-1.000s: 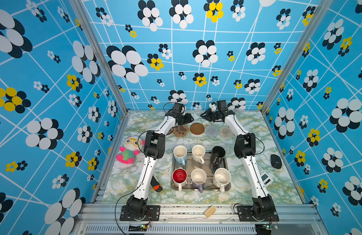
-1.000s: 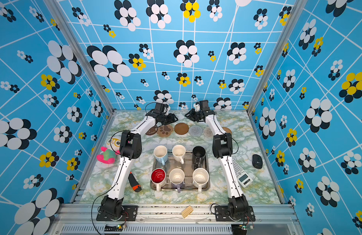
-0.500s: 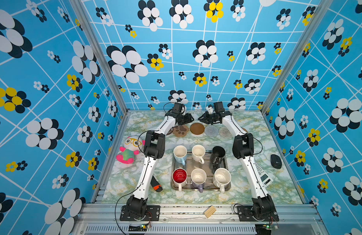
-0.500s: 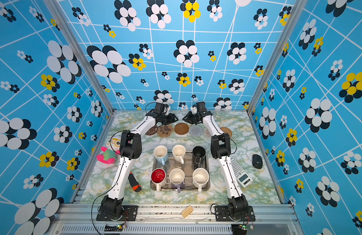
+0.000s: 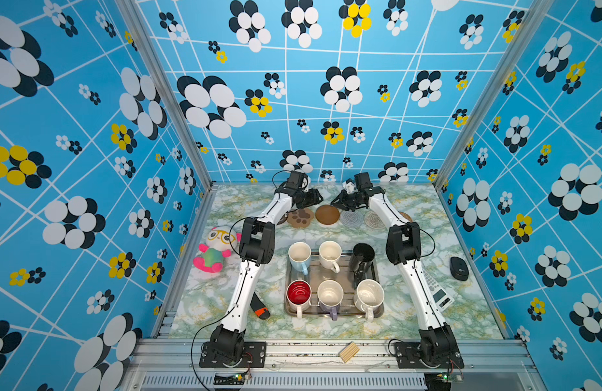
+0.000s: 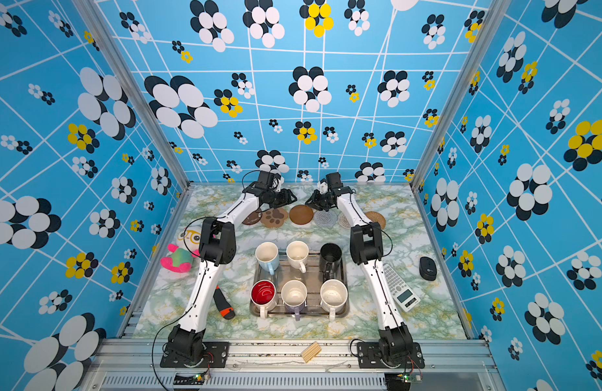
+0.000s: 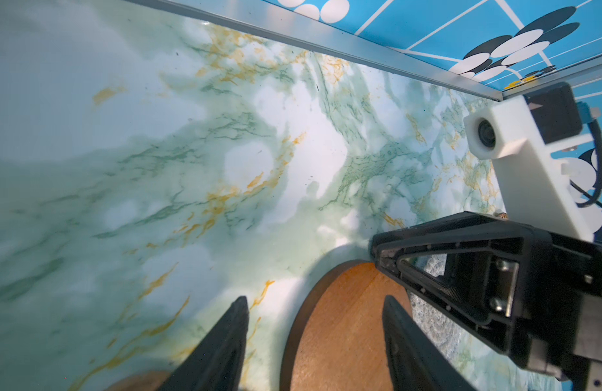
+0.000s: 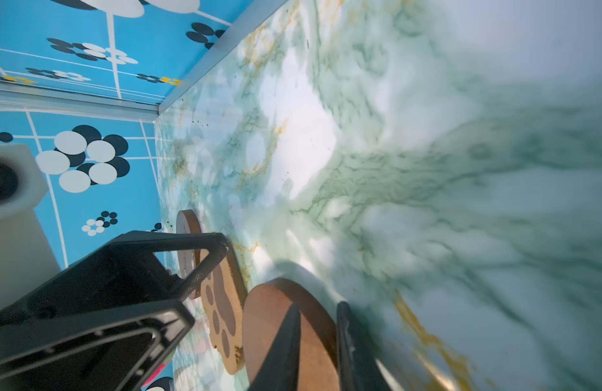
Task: Place cups on coasters
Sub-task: Move the coaster to the top-center of the table.
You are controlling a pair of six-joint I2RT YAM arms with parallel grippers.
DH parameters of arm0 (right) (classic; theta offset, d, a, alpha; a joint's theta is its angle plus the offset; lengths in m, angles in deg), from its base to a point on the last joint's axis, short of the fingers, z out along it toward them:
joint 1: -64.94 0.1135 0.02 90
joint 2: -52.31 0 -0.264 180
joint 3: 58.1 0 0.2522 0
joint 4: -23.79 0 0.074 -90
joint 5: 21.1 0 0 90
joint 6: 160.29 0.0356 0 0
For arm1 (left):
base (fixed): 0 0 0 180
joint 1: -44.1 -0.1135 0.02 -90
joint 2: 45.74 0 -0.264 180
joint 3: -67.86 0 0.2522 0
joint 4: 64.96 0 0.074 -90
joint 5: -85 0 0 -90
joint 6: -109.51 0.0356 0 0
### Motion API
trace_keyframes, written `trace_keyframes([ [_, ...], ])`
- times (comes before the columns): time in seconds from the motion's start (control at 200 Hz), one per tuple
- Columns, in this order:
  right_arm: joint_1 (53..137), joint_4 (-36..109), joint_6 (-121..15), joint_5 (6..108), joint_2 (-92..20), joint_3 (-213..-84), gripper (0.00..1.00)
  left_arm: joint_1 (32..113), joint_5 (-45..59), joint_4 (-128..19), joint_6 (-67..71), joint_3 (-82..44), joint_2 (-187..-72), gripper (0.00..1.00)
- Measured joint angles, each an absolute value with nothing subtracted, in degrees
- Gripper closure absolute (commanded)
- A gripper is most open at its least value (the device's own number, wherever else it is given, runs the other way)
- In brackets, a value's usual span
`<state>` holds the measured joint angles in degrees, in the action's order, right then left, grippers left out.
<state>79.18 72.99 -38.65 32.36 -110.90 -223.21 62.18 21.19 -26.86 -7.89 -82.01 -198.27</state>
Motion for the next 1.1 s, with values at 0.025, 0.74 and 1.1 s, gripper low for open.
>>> trace_keyframes([
  [0.025, 79.2, 73.2, -39.0, 32.3, -110.9, -223.2, 0.78, 62.2, 21.2, -26.9, -7.9, -82.0, -198.3, 0.36],
  [0.74, 79.2, 77.2, -43.1, 33.4, -109.2, -222.2, 0.77, 62.9, 19.4, -25.4, -6.0, -80.9, -196.2, 0.35],
  [1.1, 76.7, 81.2, -42.8, 36.8, -104.0, -223.1, 0.76, 62.8, 15.9, -22.9, -3.1, -76.4, -182.0, 0.35],
])
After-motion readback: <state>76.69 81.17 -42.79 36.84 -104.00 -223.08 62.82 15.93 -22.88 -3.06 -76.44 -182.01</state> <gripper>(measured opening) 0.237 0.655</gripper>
